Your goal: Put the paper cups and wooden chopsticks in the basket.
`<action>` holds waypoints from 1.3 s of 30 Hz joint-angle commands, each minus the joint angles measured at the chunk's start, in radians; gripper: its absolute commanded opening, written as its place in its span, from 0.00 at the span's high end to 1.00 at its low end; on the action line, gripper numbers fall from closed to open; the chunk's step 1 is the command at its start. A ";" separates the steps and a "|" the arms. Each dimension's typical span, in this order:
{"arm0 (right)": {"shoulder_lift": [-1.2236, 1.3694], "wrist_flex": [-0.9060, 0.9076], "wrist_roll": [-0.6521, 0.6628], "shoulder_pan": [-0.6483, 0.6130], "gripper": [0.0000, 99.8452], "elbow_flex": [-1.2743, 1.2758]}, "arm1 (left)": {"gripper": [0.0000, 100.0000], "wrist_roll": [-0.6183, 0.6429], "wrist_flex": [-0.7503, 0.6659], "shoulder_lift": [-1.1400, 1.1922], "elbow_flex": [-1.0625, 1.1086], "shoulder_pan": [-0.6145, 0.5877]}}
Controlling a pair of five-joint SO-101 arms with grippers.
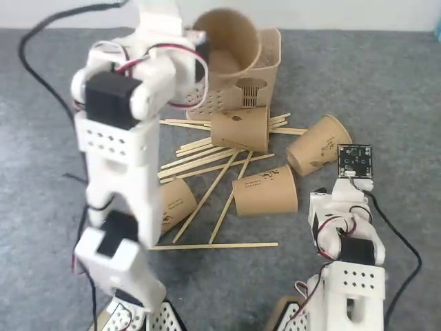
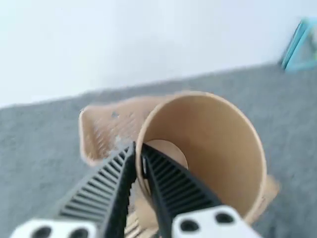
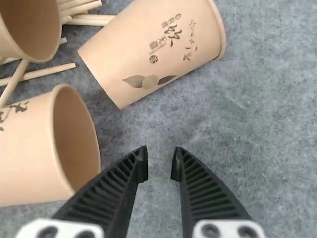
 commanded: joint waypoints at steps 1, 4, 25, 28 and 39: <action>-0.010 -0.021 0.017 -0.007 0.90 -0.006 | 0.99 0.055 -0.061 0.087 -0.194 0.018; -0.010 -0.021 0.017 -0.007 0.90 -0.006 | 0.99 0.055 -0.120 0.167 -0.266 0.031; -0.010 -0.022 0.017 -0.008 0.90 -0.006 | 0.70 0.140 -0.221 0.451 -0.292 0.034; -0.010 -0.022 0.017 -0.008 0.90 -0.006 | 0.68 0.164 -0.160 0.420 -0.337 0.032; -0.008 0.028 -0.055 0.053 0.89 -0.057 | 0.71 0.100 0.074 0.023 -0.226 -0.089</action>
